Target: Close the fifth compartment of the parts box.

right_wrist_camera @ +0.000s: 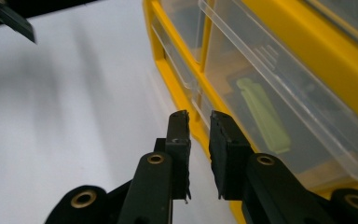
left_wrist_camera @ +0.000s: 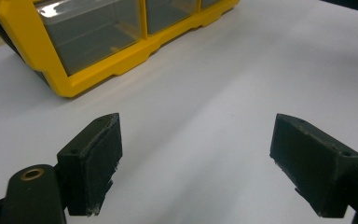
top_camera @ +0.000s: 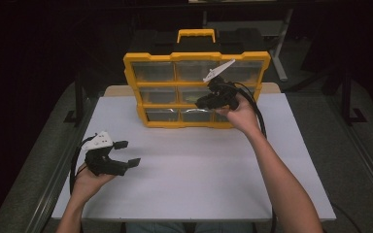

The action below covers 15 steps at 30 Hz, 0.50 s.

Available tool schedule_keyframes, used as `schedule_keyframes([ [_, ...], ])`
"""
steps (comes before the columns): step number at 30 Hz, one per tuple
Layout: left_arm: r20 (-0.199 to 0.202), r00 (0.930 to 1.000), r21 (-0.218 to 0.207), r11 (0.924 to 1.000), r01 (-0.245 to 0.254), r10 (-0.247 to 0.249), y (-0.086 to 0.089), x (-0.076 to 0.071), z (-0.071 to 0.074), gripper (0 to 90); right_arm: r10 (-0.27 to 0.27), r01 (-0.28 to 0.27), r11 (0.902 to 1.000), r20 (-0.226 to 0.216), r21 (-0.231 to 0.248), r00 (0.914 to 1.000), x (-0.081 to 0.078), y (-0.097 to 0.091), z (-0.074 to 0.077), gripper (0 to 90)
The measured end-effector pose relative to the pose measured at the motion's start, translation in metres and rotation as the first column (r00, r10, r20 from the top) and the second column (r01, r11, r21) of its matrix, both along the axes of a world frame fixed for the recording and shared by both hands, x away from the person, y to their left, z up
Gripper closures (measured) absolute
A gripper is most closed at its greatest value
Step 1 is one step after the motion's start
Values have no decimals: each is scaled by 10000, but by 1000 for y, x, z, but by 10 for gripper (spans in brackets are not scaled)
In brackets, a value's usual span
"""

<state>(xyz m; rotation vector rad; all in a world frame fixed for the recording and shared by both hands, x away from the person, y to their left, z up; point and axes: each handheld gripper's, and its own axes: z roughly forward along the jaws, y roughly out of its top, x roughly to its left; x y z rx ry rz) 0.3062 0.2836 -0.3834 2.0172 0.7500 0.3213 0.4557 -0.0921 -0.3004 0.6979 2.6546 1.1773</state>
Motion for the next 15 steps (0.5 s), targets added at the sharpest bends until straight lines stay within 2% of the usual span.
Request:
schedule_keyframes([
  [1,-34,10000,-11,10000,3,-3,-1,0,0,163,52,-53,9999,83,105,10000,-1,-2,0,759],
  [4,-7,10000,9,10000,31,-31,-1,0,0,163,11,-10,9988,-28,492,10000,-4,-6,1,754],
  [6,-7,10000,24,10000,28,-28,-2,0,-1,163,-8,4,9988,80,485,10000,-5,-7,1,750],
  [8,4,10000,28,10000,39,-39,-2,0,-1,163,-59,62,9984,-54,556,10000,-6,-8,0,720],
  [11,6,10000,24,10000,-3,3,-2,0,-1,159,12,-18,9994,163,335,9999,-6,-9,-4,678],
  [13,-7,10000,37,10000,20,-20,-2,0,-1,159,-166,167,9988,-24,451,9999,-9,-9,-5,673],
  [15,-40,10000,40,10000,21,-21,-3,0,-1,160,-170,168,9987,36,471,9998,-10,-10,-6,665],
])
